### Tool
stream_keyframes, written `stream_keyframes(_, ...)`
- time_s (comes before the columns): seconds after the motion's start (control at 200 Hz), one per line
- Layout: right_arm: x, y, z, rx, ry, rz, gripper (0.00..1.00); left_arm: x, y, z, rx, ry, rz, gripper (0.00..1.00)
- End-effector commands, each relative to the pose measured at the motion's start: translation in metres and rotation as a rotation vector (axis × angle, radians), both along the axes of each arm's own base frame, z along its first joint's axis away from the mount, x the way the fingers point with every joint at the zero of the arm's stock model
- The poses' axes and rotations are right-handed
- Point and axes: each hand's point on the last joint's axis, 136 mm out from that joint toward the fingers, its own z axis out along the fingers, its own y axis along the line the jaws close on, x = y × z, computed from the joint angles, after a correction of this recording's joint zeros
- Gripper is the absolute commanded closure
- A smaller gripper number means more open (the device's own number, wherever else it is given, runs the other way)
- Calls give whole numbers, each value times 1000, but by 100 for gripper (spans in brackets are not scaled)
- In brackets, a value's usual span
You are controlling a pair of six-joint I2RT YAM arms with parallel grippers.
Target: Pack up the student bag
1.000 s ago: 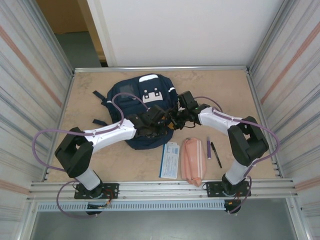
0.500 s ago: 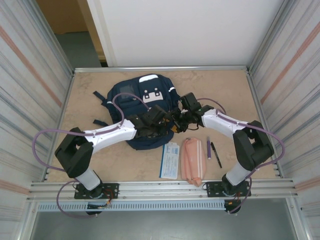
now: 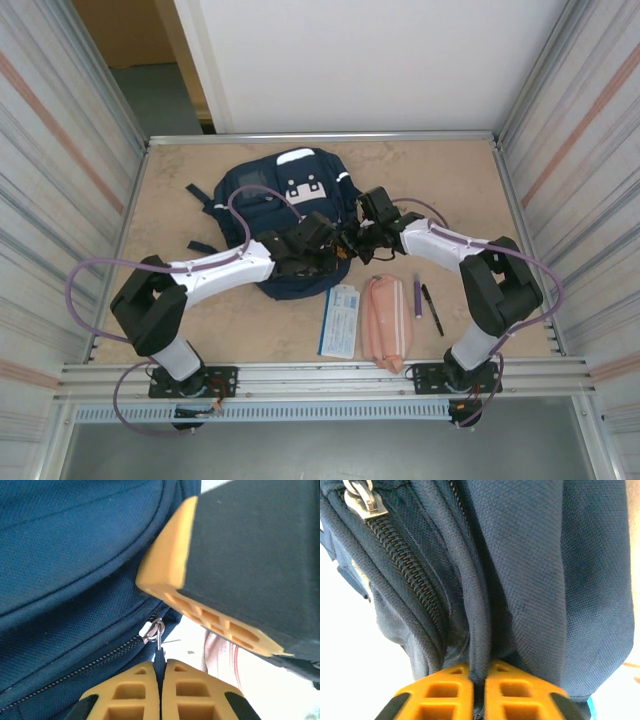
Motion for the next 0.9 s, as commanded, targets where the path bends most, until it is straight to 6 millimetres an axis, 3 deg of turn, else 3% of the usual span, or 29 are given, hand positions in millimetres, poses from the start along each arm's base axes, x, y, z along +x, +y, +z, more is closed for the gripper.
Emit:
stream_keyframes(0.0,9,0,16,-10,-78,13,100,3,13,25,50,-85,23,100)
stream_keyframes(0.105,13,-12,30,-42,-150,28,100,7,51,11,190,-114,85,100)
stream_keyframes(0.266,21,-33,55,-24,-217,58,100,3,84,-1,148,-106,95,100)
stream_keyframes(0.446,35,-55,44,13,-178,87,100,4,114,1,139,-123,100,100)
stream_keyframes(0.571,46,-58,34,72,-158,138,100,7,101,8,132,-165,-7,100)
stream_keyframes(0.641,57,-70,28,84,-157,124,100,9,91,14,105,-186,-55,100)
stream_keyframes(0.717,63,-86,22,71,-142,81,80,14,76,26,101,-241,-101,100)
stream_keyframes(0.762,62,-92,24,68,-143,62,63,16,60,34,92,-276,-149,100)
stream_keyframes(0.897,50,-94,43,50,-165,26,50,17,2,57,5,-358,-283,100)
